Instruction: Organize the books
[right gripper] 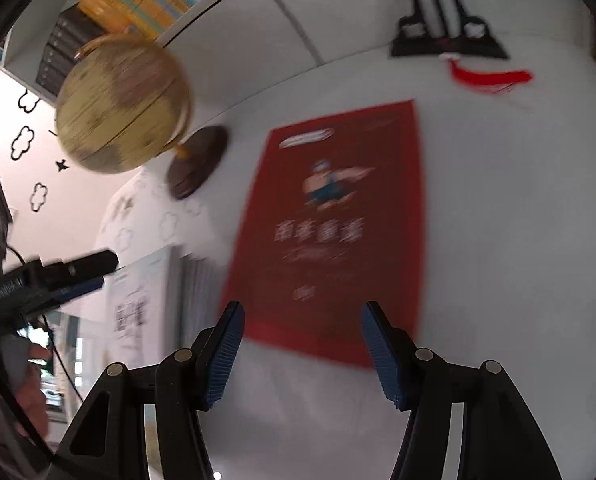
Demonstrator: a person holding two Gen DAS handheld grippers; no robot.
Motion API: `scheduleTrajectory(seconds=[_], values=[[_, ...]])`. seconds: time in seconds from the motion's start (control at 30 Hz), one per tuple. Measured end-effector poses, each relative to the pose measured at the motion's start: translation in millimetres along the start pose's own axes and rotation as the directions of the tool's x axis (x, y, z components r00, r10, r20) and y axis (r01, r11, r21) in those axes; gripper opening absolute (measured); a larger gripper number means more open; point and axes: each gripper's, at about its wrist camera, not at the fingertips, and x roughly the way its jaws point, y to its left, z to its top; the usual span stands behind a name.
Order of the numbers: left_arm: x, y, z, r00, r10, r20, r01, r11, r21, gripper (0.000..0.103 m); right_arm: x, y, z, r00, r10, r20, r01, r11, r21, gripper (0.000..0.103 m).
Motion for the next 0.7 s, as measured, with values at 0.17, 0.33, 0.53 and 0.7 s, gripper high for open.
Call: scheduleTrajectory(seconds=[0.17,0.33,0.53,0.7], values=[[34,-37,19,0.999,0.014,-0.044,-0.012,0.999,0.039,0.077,1,-27,12,0.998,-0.036,0.044,0.035,0.999,0.011,0.059],[62,-51,28,0.997,0.018,-0.073,-0.015,0.999,0.044,0.077,8,-27,14,1.0,0.001,0.026,-0.001,1.0,-0.02,0.059],[82,-49,34,0.995,0.048,-0.088,-0.045,0.998,0.035,0.077,17,-34,15,1.0,0.009,0.022,-0.009,1.0,-0.019,0.059],[98,-40,33,0.99,0.069,-0.123,-0.067,0.998,0.02,0.077,16,-38,15,0.999,0.035,0.028,-0.034,0.999,-0.022,0.062]])
